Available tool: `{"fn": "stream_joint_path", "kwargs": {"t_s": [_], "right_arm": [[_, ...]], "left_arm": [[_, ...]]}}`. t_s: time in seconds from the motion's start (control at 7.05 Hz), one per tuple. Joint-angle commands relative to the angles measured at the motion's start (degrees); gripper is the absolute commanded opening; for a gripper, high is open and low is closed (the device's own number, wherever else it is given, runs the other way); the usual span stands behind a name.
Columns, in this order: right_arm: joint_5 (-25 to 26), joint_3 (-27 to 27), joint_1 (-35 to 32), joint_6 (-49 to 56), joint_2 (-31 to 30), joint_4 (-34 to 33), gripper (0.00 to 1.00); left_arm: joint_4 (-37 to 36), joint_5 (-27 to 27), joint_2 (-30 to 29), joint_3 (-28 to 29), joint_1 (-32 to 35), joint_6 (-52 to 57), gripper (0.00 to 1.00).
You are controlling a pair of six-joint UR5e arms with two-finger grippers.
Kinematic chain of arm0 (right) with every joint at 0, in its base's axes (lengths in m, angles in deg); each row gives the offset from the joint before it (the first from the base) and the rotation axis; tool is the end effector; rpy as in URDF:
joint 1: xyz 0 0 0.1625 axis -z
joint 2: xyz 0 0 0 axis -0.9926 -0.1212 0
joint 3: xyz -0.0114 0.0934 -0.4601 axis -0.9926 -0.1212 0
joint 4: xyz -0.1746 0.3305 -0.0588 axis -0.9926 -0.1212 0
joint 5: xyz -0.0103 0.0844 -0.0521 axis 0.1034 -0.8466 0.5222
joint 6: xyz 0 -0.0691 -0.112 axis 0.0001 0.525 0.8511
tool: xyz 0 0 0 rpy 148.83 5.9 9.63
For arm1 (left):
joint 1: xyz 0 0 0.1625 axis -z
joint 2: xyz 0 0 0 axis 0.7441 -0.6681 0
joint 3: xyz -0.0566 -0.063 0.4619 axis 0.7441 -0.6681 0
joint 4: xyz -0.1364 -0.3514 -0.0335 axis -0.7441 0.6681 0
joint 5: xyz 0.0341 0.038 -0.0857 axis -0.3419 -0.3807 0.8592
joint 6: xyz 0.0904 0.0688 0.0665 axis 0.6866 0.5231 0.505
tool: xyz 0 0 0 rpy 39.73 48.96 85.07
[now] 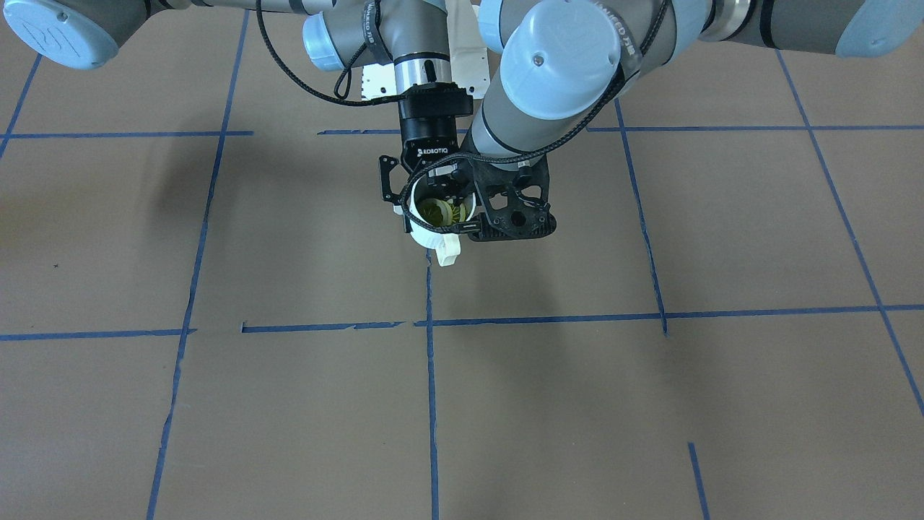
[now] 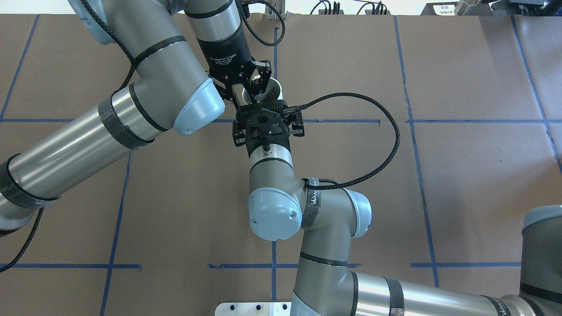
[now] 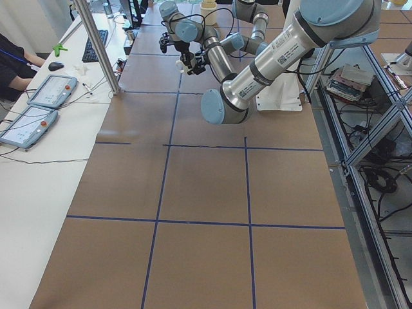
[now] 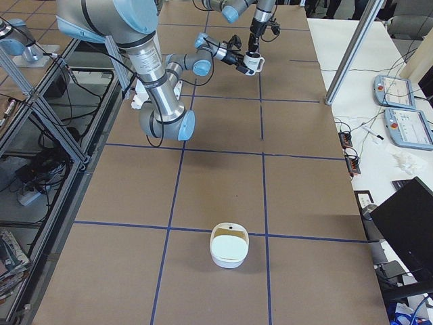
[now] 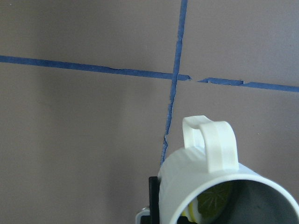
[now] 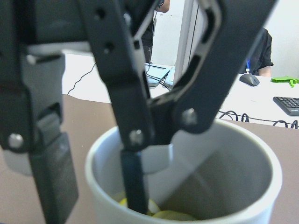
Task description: Left arm hands cup to right arm to dump lemon
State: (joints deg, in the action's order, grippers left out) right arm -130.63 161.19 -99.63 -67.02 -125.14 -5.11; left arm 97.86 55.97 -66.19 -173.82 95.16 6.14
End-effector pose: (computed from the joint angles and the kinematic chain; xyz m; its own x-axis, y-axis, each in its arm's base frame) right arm -0.6034 -0.4171 0.2054 0.7737 -0.1151 0.6230 -0.5003 0.4923 0.7123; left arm 0.4681 -0.5584 0.1497 0.5726 -0.1160 -0.8116 -0.0926 0.9744 -0.2046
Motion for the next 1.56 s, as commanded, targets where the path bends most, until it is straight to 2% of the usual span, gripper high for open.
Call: {"fn": "stream_joint_path", "kwargs": {"t_s": [0.0,0.28,0.43,0.71,0.99,1.28,1.42], "right_arm": [[0.0,0.0,0.2,0.0,-0.4,0.0,0.03],[-0.3,0.1,0.4,0.0,-0.9,0.0,0.03],[-1.6,0.8,0.3,-0.1,-1.5,0.0,0.02],[-5.7,10.7,-0.5,0.5,-8.2,0.1,0.03],[-5.7,15.2,-1.7,0.2,-11.7,0.1,0.02],[-5.7,25.2,-2.9,-0.2,-21.8,0.0,0.0],[-5.8,27.6,-4.2,-0.9,-26.0,0.1,0.0]], "left_arm": [[-2.4,0.2,0.0,-2.5,1.5,-0.4,1.0],[-5.4,0.2,0.1,-5.3,4.9,-0.2,1.0],[-5.6,0.2,2.5,-7.0,7.6,0.7,1.0],[-5.7,0.1,11.9,-10.6,11.9,12.5,1.0],[-5.7,-1.6,20.2,-12.0,18.1,27.1,1.0],[-5.6,-2.3,26.9,-12.0,24.8,44.1,1.0],[-5.1,-2.3,31.1,-12.0,26.3,50.4,1.0]]}}
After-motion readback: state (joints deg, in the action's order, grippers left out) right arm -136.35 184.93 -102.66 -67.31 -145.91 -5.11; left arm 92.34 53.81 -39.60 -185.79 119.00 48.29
